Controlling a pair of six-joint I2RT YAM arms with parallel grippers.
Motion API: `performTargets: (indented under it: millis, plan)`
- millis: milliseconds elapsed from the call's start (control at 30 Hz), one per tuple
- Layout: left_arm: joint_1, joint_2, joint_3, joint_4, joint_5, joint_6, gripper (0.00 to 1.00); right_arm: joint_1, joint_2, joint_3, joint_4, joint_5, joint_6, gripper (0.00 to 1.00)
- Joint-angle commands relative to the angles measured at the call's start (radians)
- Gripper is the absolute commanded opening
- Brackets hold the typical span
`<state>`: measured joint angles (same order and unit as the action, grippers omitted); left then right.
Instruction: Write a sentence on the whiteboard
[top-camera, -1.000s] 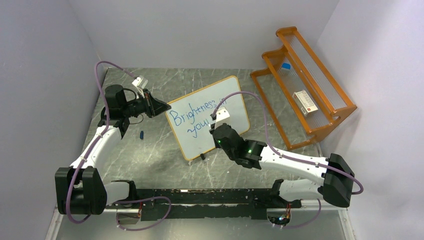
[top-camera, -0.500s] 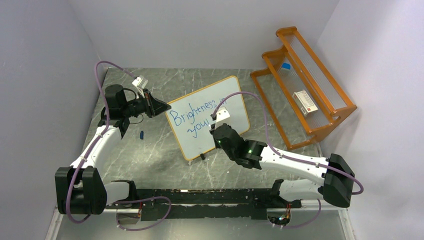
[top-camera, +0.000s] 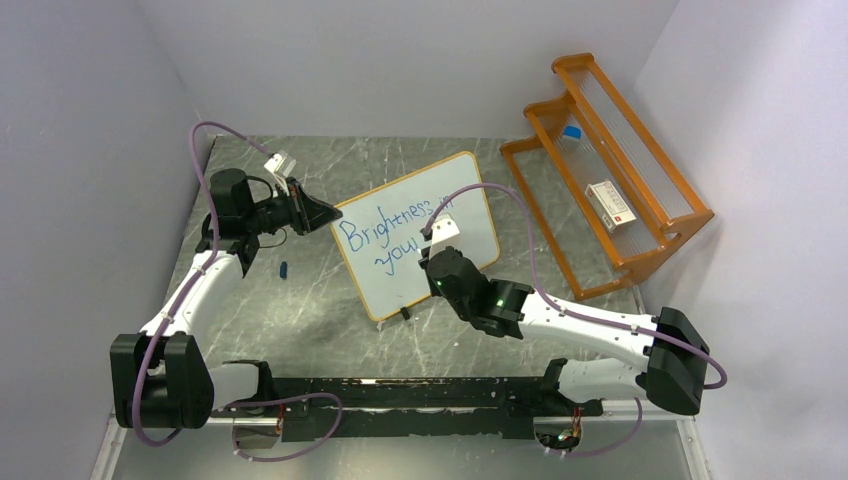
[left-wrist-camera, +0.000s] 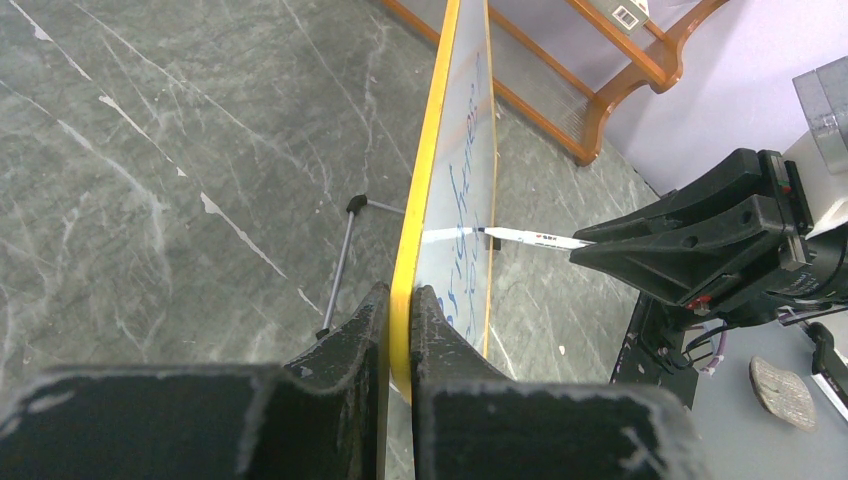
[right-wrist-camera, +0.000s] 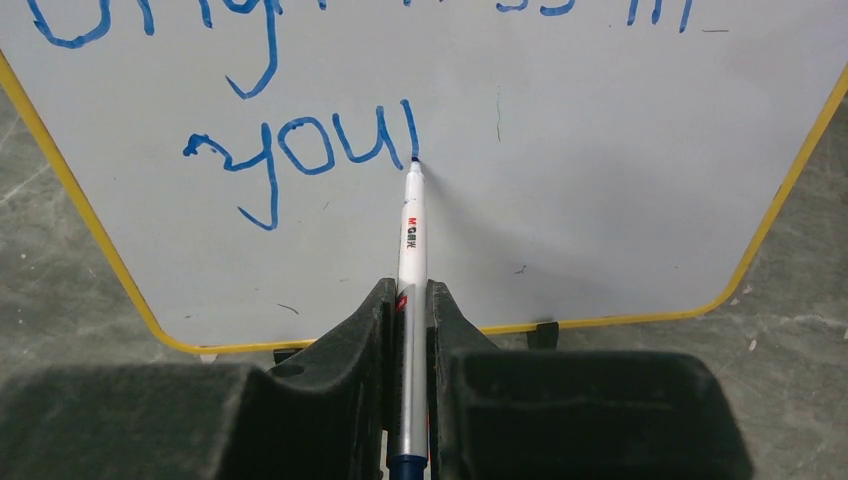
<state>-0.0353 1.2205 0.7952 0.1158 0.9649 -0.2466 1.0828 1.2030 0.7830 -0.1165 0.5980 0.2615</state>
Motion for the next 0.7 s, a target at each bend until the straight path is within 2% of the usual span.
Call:
performTargets:
  millis: [0,667]
  plan:
    - [-0.023,0.047,-0.034,-0.137,-0.07,0.065,0.05,-0.008,0.008,0.02,0.049,0.024,-0.016,0.0]
    - [-0.025,0.048,-0.033,-0.139,-0.072,0.068,0.05,-0.022,0.017,0.047,0.081,0.037,-0.042,0.0]
